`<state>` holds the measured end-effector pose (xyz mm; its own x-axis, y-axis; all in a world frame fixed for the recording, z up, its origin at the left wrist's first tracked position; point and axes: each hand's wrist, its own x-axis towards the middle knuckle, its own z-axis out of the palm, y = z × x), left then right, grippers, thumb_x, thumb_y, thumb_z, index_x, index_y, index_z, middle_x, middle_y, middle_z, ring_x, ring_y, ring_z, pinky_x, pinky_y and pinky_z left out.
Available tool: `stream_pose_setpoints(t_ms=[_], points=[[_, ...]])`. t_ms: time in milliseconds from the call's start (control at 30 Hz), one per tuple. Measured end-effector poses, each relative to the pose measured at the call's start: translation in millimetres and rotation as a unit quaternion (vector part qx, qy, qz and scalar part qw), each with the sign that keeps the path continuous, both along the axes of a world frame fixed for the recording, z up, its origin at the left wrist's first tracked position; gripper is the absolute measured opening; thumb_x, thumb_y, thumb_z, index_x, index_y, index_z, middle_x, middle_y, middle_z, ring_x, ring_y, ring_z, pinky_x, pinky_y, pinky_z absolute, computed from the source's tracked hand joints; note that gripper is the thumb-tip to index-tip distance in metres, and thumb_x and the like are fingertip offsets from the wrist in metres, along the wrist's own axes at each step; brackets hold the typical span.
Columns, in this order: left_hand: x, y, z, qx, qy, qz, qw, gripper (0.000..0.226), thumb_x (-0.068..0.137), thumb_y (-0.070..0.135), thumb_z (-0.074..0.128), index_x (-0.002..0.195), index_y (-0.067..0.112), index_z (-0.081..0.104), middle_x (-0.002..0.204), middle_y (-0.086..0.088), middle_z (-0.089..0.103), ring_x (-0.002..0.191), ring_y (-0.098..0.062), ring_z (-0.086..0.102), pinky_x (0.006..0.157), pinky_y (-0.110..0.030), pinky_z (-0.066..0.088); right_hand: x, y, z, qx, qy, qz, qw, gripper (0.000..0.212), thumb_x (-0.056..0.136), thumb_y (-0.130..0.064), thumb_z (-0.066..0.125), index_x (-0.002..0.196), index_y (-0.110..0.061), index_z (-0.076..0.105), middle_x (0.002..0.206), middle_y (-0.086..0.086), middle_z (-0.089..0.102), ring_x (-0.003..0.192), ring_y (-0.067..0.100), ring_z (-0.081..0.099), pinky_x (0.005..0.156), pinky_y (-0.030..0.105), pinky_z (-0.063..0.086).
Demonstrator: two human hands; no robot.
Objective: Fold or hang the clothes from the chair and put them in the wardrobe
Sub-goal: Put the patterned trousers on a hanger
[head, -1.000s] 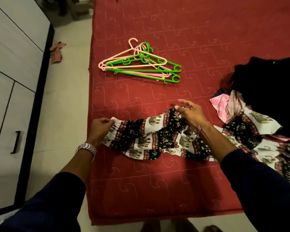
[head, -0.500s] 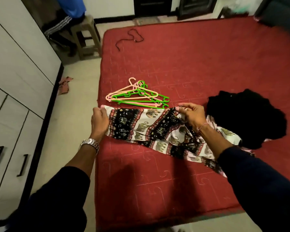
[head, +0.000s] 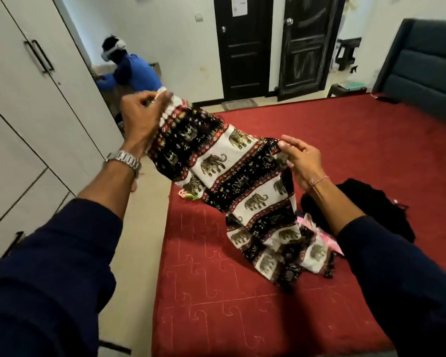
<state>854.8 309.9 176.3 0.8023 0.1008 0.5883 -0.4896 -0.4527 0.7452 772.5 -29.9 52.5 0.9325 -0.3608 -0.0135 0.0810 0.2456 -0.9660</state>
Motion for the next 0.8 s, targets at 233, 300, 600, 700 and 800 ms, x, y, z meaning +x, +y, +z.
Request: stream_pose_setpoints(t_ms=[233, 300, 600, 700, 800], points=[[-64.3, -43.0, 119.1, 0.124, -0.116, -0.085, 0.982, 0.036, 0.086, 0.043, 0.076, 0.107, 0.013, 0.074, 0.084, 0.011, 0.071, 0.062, 0.011, 0.06, 0.053, -0.011, 0.043, -43.8, -21.5, 61.3, -0.027, -0.053, -0.029, 0.998, 0.026, 0.088, -0.008, 0.072, 0.114, -0.004, 0.072, 0.11, 0.013, 0.074, 0.089, 0.02, 0.073, 0.064, 0.023, 0.058], [-81.3, -46.4, 150.6, 0.159, -0.146, -0.108, 0.97, 0.04, 0.085, 0.047, 0.076, 0.106, 0.013, 0.074, 0.087, 0.018, 0.07, 0.067, 0.008, 0.064, 0.058, -0.013, 0.047, -57.8, -29.9, 81.3, -0.006, -0.081, -0.036, 0.996, 0.03, 0.092, -0.01, 0.069, 0.118, 0.003, 0.068, 0.101, 0.013, 0.074, 0.072, 0.008, 0.07, 0.057, 0.017, 0.053], [-119.7, -64.0, 228.4, 0.231, -0.204, -0.146, 0.94, 0.038, 0.086, 0.058, 0.071, 0.089, 0.02, 0.072, 0.076, 0.007, 0.066, 0.063, -0.004, 0.056, 0.055, -0.027, 0.042, -103.8, -60.2, 141.1, 0.088, -0.171, -0.042, 0.98, 0.043, 0.081, 0.0, 0.075, 0.12, -0.015, 0.064, 0.098, 0.005, 0.076, 0.084, 0.015, 0.072, 0.081, 0.031, 0.059], [-124.1, -73.1, 224.2, 0.193, -0.183, -0.178, 0.947, 0.045, 0.085, 0.053, 0.074, 0.098, 0.01, 0.073, 0.085, 0.008, 0.069, 0.068, 0.0, 0.063, 0.062, -0.02, 0.047, -110.2, -71.5, 155.4, 0.019, -0.155, -0.108, 0.982, 0.033, 0.073, -0.014, 0.085, 0.103, -0.009, 0.072, 0.082, 0.0, 0.076, 0.077, 0.012, 0.072, 0.078, 0.033, 0.06], [-123.0, -80.1, 203.8, 0.158, -0.114, -0.168, 0.966, 0.031, 0.083, 0.052, 0.077, 0.079, 0.022, 0.071, 0.063, 0.023, 0.063, 0.055, 0.006, 0.054, 0.054, -0.018, 0.042, -117.9, -107.5, 174.4, -0.193, -0.117, -0.214, 0.951, 0.02, 0.076, -0.031, 0.085, 0.083, -0.016, 0.077, 0.067, -0.011, 0.072, 0.062, -0.004, 0.064, 0.068, 0.021, 0.057]])
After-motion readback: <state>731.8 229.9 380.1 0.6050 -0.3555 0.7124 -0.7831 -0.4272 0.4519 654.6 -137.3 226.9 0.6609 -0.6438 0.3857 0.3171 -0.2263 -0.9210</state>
